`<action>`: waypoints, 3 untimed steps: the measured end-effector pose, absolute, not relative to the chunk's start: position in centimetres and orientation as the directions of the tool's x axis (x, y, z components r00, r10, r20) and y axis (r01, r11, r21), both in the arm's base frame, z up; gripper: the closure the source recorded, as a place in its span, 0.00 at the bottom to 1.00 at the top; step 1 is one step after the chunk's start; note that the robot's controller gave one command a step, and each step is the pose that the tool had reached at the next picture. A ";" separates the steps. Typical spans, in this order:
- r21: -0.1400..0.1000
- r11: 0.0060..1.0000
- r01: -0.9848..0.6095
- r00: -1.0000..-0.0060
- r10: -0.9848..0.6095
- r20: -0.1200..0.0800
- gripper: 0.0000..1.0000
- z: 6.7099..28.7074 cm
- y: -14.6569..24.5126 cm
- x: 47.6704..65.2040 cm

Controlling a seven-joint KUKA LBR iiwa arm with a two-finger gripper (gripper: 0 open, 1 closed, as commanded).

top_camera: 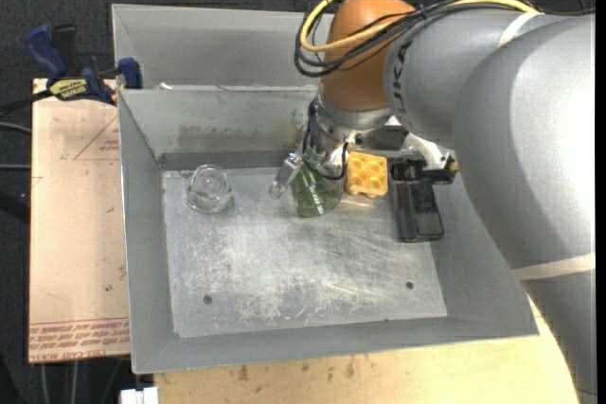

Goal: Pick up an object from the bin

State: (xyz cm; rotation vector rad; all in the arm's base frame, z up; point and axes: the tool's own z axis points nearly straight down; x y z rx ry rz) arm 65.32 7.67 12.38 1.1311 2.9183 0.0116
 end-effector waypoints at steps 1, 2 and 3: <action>0.013 0.809 0.588 -0.808 0.588 -0.031 0.00 10.9 5.3 65.7; 0.015 0.831 0.557 -0.830 0.557 -0.028 0.00 11.1 5.2 65.5; 0.011 0.888 0.459 -0.888 0.459 -0.022 0.00 9.9 3.6 64.2</action>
Offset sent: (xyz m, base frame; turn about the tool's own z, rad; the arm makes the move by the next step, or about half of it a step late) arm -0.0269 -0.0603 -0.0054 -0.4522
